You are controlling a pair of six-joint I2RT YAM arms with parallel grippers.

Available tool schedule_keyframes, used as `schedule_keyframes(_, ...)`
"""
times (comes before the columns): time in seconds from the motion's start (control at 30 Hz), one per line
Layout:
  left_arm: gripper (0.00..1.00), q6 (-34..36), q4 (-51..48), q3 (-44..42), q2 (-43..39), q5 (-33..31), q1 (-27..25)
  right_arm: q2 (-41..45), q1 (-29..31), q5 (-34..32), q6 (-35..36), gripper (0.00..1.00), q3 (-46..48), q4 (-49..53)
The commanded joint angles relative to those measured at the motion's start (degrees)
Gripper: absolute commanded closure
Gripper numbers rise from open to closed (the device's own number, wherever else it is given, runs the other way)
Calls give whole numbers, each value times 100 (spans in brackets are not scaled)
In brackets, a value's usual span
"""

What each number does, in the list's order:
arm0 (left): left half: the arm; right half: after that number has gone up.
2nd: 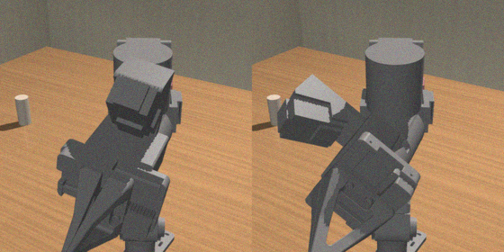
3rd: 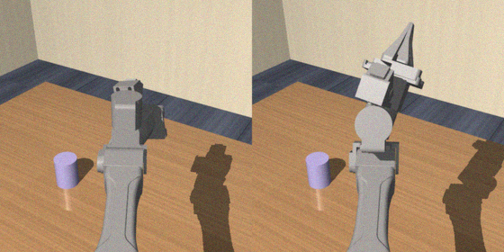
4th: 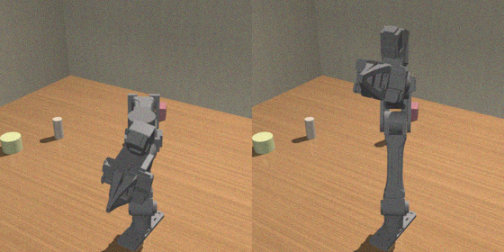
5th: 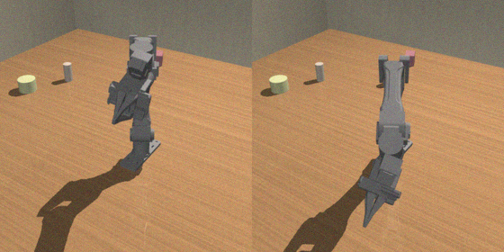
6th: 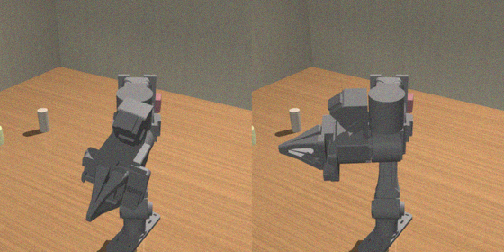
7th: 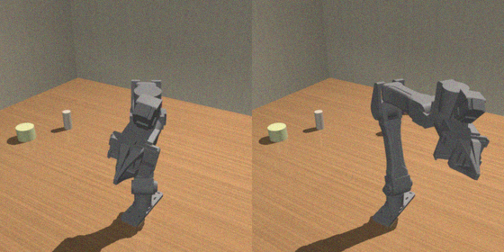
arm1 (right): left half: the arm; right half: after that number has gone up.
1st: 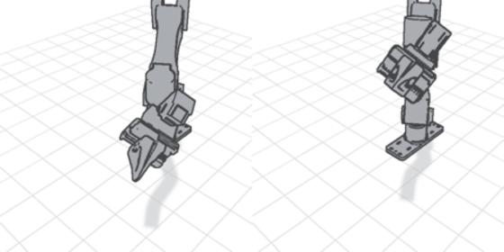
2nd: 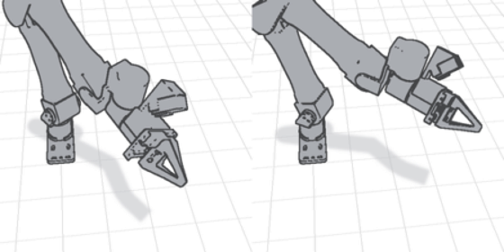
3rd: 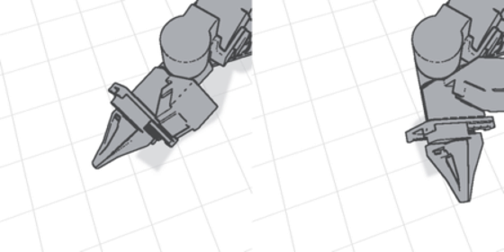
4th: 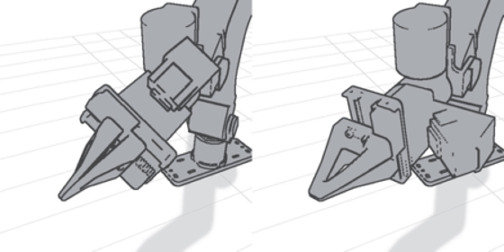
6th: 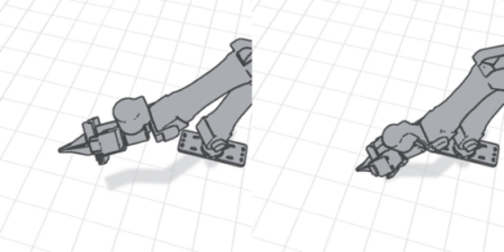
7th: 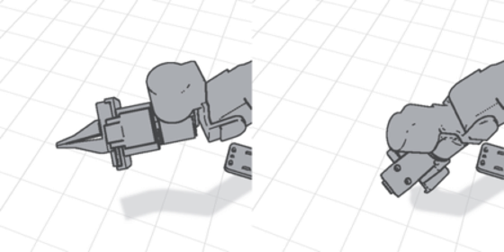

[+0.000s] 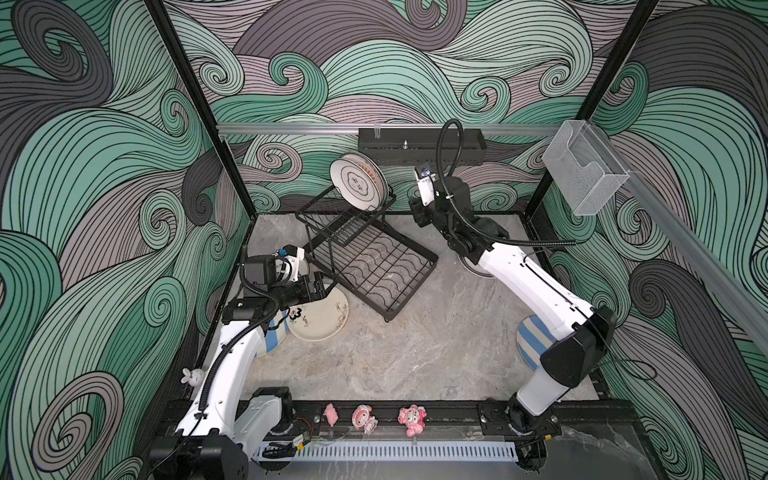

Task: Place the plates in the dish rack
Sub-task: 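Withdraw the right gripper and move it down to the blue-striped plate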

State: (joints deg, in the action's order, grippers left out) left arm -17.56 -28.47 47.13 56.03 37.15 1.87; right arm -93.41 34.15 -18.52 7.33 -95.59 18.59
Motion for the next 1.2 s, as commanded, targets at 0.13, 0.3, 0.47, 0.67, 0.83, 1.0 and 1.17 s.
schedule_keyframes(0.13, 1, -24, 27, -28, -109, 151, 33, 1591, -641, 335, -1053, 36, 1955, 325)
schedule_keyframes(0.3, 1, -15, 55, -45, -111, 259, 7, 2416, -1135, 77, -1389, 35, 2959, 1104)
schedule_keyframes(0.47, 1, -50, 190, -53, -35, 473, -100, 2957, -1453, -529, -1657, 35, 3699, 1998)
schedule_keyframes(0.67, 1, -46, 306, -73, 18, 498, -310, 3533, -2022, 145, -2337, 33, 4489, 2259)
schedule_keyframes(0.83, 1, 39, 298, -30, 125, 283, -758, 3598, -2448, 463, -2714, 31, 4959, 2246)
schedule_keyframes(1.0, 1, -134, 376, 93, 370, -208, -1369, 3294, -2866, 889, -2808, 30, 5217, 2248)
schedule_keyframes(1.17, 1, -244, 697, 106, 692, -279, -1767, 3001, -3533, 1666, -2945, 30, 5434, 1975)
